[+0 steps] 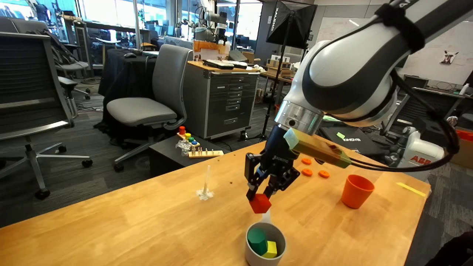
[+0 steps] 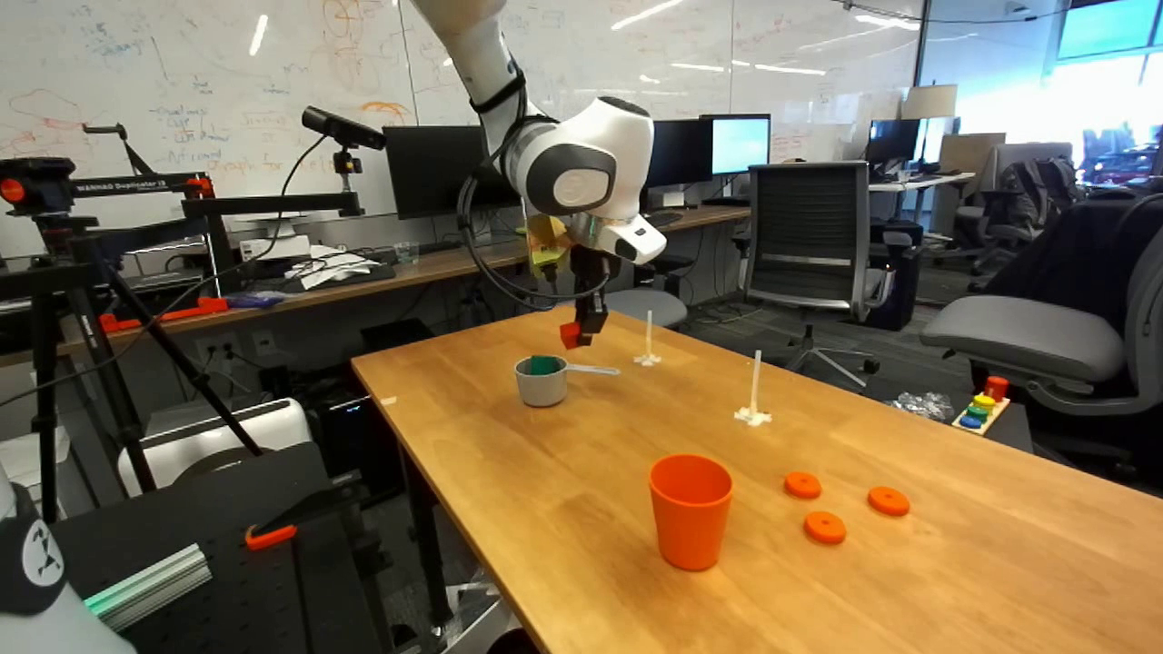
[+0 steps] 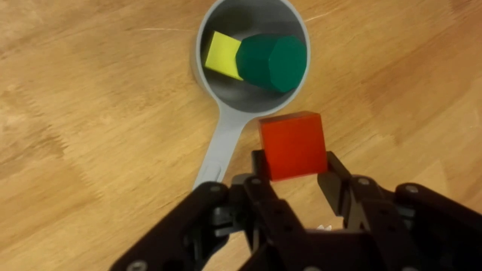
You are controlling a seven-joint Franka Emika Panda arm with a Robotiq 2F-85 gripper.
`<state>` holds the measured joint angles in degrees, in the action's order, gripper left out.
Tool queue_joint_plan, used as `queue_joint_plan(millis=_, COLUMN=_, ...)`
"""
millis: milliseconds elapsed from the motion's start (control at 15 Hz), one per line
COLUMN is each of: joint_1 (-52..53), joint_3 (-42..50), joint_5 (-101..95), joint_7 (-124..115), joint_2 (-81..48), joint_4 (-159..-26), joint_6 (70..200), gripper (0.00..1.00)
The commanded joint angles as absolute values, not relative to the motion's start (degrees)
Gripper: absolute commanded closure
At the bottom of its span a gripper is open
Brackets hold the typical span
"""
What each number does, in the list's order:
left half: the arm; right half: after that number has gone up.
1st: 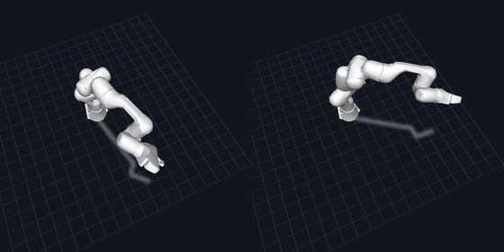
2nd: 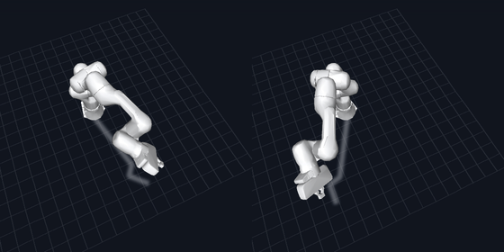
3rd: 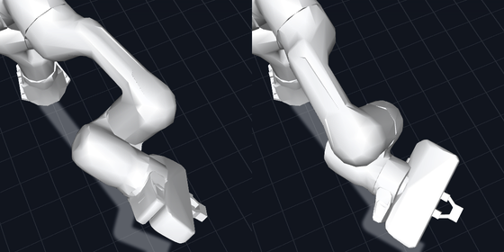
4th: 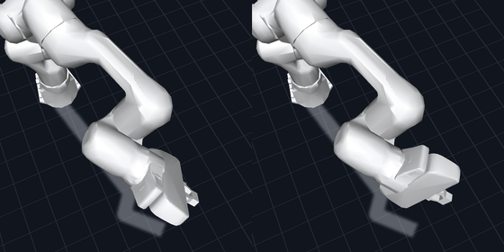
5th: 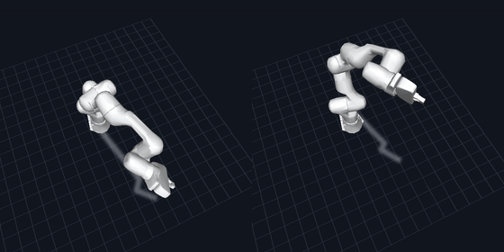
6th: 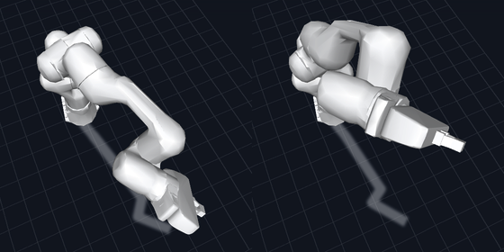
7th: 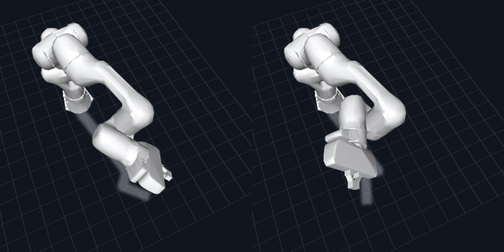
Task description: Put the yellow, green and the orange blocks inside the grey measuring cup
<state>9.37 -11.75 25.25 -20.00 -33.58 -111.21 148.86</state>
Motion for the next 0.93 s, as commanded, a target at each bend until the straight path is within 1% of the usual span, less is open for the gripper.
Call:
queue_joint_plan(millis=0, joint_1=7.1, joint_3=-13.0, joint_5=27.8, joint_7=-18.0, joint_2=-35.7, joint_4=-107.8, joint_6=145.8, gripper=0.86)
queue_joint_plan(millis=200, joint_1=6.0, joint_3=-13.8, joint_5=27.6, joint_7=-15.2, joint_2=-38.3, joint_4=-104.0, joint_6=141.6, gripper=0.86)
queue_joint_plan(millis=533, joint_1=5.1, joint_3=-18.1, joint_5=32.6, joint_7=-10.5, joint_2=-33.0, joint_4=-110.9, joint_6=138.0, gripper=0.86)
queue_joint_plan(millis=867, joint_1=5.7, joint_3=-18.4, joint_5=36.3, joint_7=-9.9, joint_2=-30.9, joint_4=-113.0, joint_6=135.2, gripper=0.86)
